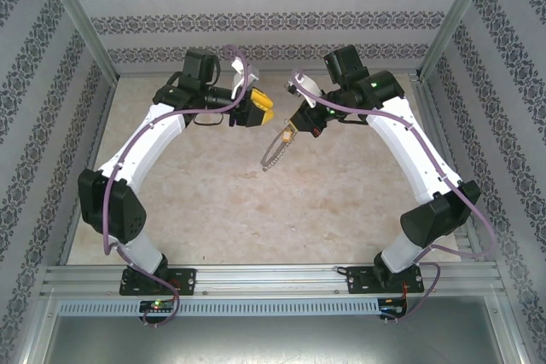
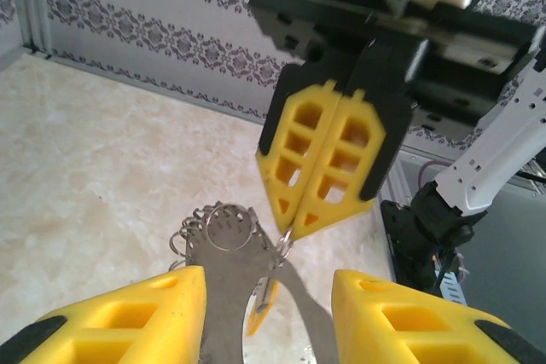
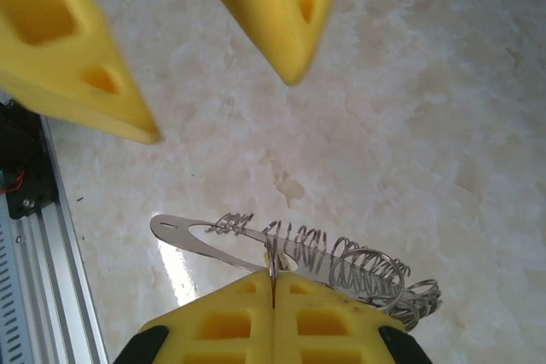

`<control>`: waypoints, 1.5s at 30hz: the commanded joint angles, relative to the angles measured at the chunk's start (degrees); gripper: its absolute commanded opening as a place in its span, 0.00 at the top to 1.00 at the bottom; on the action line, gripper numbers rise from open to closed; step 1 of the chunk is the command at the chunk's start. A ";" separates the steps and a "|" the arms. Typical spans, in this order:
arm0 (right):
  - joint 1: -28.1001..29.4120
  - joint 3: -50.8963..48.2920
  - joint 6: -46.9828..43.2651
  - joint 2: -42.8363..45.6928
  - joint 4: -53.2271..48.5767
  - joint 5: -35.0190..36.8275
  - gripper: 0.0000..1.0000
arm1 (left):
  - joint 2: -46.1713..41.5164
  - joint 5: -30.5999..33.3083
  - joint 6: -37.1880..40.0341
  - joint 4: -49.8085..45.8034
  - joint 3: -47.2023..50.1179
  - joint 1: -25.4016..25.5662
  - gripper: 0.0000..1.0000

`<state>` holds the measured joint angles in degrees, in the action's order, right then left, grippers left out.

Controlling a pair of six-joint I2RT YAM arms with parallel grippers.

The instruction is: Put the keys on the keyring

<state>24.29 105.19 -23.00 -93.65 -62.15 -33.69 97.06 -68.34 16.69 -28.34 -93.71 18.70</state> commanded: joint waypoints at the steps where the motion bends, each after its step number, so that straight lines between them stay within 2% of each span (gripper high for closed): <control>1: 0.84 1.76 -1.95 0.65 -0.72 -3.18 1.00 | 1.87 -3.18 4.91 -6.97 -3.49 0.64 0.57; 25: 2.06 1.73 -1.44 0.38 1.46 -2.93 1.00 | 7.36 -8.22 13.01 -18.37 -9.42 3.69 0.64; 34: 2.18 1.53 -1.16 0.48 2.10 -3.36 1.00 | 8.22 -8.83 13.18 -18.74 -10.57 4.15 0.67; 36: 2.27 1.55 -1.17 0.48 2.12 -3.54 1.00 | 8.49 -8.91 13.19 -18.75 -10.86 4.34 0.70; 40: 2.40 1.77 -1.34 0.22 1.95 -3.57 1.00 | 8.99 -9.05 12.89 -18.42 -11.33 4.77 0.85; 43: 2.51 1.68 -1.18 0.26 2.27 -3.32 1.00 | 9.14 -8.62 12.65 -17.98 -11.32 5.08 1.00; 45: 2.51 1.56 -0.90 0.47 2.73 -2.92 1.00 | 8.97 -8.49 12.67 -17.80 -11.15 5.18 1.00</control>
<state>25.76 105.27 -24.01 -93.62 -62.50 -34.92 105.71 -74.76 28.51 -45.89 -103.44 22.39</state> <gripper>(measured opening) 0.050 0.048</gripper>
